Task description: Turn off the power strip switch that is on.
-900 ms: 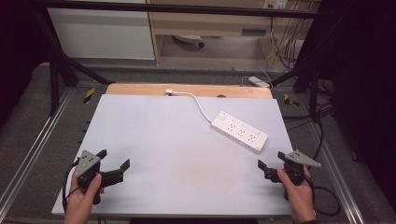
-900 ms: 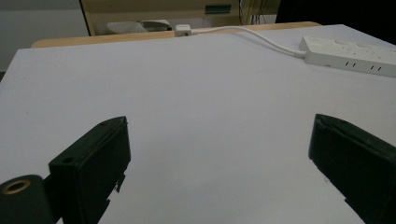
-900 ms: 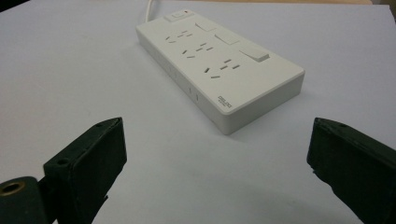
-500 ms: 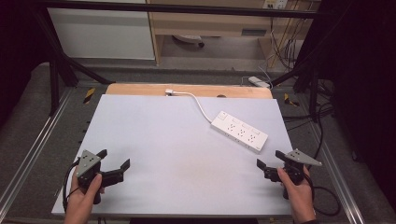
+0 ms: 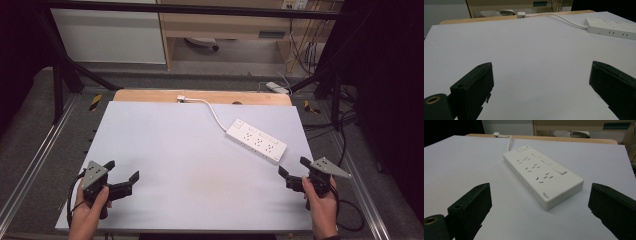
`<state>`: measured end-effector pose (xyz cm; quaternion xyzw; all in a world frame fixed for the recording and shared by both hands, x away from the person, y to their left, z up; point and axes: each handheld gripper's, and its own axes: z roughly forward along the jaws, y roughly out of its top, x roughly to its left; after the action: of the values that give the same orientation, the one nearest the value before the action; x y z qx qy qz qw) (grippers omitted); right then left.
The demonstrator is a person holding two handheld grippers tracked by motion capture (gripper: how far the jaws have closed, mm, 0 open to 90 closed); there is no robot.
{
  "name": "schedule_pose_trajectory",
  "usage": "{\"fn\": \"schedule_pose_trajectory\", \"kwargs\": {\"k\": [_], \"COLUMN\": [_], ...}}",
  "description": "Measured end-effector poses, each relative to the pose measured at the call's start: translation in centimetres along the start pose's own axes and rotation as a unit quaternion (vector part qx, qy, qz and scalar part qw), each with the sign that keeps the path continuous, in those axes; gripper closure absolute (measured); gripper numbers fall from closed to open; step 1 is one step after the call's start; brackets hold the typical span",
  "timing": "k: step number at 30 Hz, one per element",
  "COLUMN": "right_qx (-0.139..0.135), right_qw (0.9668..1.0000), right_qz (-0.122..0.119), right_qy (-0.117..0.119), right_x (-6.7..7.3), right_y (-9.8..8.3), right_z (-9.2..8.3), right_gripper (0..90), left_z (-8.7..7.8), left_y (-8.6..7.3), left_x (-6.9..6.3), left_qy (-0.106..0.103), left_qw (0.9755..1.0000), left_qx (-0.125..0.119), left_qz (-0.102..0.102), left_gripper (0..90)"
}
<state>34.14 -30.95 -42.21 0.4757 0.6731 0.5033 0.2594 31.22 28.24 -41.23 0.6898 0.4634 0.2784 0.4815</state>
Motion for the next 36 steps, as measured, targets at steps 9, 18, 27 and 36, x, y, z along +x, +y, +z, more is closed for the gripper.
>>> {"fn": "schedule_pose_trajectory", "kwargs": {"k": [9, 18, 27, 36], "right_qx": [-0.005, -0.009, -0.026, -0.032], "right_qw": [1.0, 0.9988, 0.9985, 0.998], "right_qz": [-0.003, -0.033, -0.044, -0.05], "right_qy": [-0.003, -0.034, -0.021, -0.024], "right_x": [0.0, 0.0, 0.8, 0.9], "right_y": [1.2, 2.6, 5.6, 8.0], "right_z": [0.1, 0.6, 0.4, 1.9], "right_gripper": [3.0, 1.8, 2.2, 3.0], "left_z": [0.1, 0.2, 0.1, 0.1], "left_y": [-0.1, -0.2, -0.2, -0.3], "left_x": [0.1, 0.3, -0.1, -0.1], "left_qy": [0.001, -0.01, -0.007, -0.008], "left_qw": [1.0, 0.9998, 0.9999, 0.9999], "left_qx": [0.001, 0.002, 0.004, 0.006], "left_qz": [-0.003, -0.018, -0.007, -0.005], "left_gripper": [5.7, 5.8, 5.7, 5.7]}}
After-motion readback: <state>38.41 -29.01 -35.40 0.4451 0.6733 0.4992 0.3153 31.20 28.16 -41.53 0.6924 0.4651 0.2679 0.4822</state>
